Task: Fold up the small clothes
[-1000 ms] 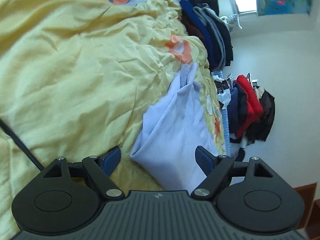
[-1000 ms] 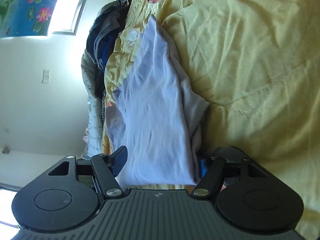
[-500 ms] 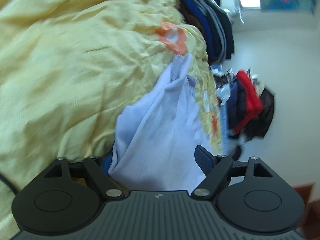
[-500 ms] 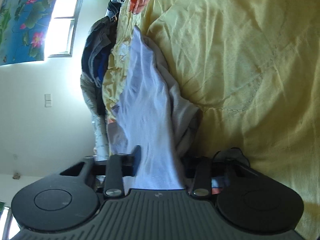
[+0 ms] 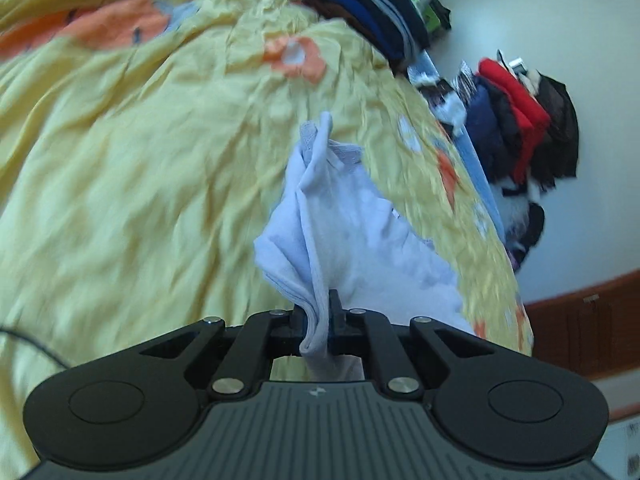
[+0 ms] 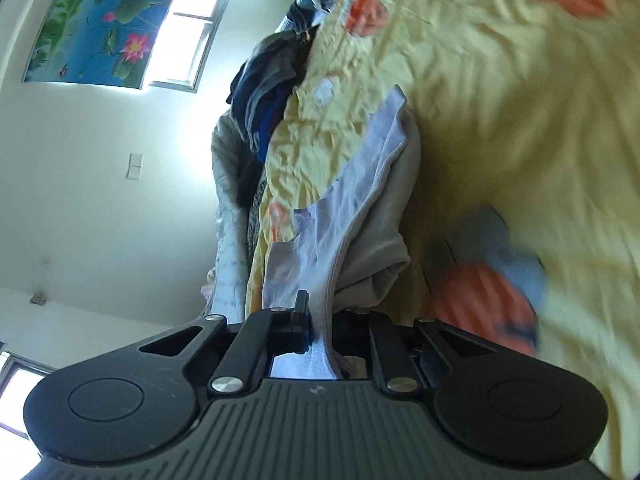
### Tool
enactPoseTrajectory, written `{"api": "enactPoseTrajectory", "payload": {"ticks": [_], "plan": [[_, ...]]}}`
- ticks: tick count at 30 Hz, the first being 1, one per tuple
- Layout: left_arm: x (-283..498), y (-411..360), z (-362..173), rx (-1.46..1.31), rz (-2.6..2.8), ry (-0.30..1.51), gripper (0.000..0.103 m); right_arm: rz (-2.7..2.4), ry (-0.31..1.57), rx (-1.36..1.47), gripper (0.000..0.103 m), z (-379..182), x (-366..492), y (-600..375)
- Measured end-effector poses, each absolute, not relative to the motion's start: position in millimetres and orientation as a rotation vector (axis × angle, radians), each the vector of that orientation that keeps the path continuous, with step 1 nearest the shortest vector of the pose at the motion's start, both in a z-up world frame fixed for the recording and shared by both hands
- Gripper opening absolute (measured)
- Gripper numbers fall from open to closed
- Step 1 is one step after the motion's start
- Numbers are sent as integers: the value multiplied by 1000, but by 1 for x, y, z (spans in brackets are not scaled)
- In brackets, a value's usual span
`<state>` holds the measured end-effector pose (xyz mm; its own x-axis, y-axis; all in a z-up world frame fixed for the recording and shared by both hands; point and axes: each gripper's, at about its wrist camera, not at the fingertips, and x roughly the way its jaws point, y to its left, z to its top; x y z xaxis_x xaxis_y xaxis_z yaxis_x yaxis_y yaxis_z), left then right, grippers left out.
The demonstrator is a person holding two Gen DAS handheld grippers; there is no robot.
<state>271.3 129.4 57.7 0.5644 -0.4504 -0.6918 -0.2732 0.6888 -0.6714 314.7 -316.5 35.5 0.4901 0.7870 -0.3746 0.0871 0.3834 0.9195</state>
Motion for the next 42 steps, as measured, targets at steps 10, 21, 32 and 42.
{"api": "enactPoseTrajectory", "payload": {"ticks": [10, 21, 32, 42], "plan": [[210, 117, 8, -815, -112, 1058, 12, 378, 1075, 1186, 16, -32, 231, -330], [208, 51, 99, -65, -51, 552, 56, 435, 800, 1079, 59, 45, 294, -344], [332, 15, 22, 53, -10, 786, 62, 355, 955, 843, 46, 1, 394, -286], [328, 16, 15, 35, 42, 716, 80, 290, 987, 811, 14, -2, 390, -293]]}}
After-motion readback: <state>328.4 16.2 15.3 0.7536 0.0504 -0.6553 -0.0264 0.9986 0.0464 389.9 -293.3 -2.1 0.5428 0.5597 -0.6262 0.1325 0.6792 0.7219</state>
